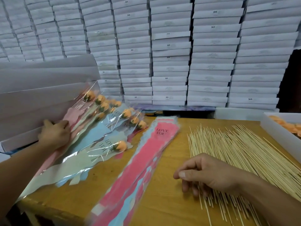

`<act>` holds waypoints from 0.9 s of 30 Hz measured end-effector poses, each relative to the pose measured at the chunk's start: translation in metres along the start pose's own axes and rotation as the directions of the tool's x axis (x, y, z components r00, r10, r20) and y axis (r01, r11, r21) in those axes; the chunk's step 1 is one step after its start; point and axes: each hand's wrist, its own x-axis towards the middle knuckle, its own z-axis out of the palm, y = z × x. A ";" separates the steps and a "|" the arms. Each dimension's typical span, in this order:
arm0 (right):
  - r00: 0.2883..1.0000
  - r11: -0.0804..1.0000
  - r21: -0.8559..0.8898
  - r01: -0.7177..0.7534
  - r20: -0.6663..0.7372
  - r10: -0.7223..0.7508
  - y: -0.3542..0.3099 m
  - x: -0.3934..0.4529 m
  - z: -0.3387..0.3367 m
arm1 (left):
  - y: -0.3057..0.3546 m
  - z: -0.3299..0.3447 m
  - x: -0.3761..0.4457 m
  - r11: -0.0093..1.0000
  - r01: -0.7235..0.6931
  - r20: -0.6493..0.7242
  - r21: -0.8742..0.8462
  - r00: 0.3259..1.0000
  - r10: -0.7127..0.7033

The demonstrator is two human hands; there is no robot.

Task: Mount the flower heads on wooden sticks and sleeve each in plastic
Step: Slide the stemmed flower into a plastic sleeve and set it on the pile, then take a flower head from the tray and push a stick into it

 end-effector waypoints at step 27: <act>0.999 1.000 -0.005 0.016 -0.030 -0.016 0.001 -0.001 -0.002 | 0.024 -0.007 -0.004 0.966 -0.133 -0.032 0.222 0.989 0.143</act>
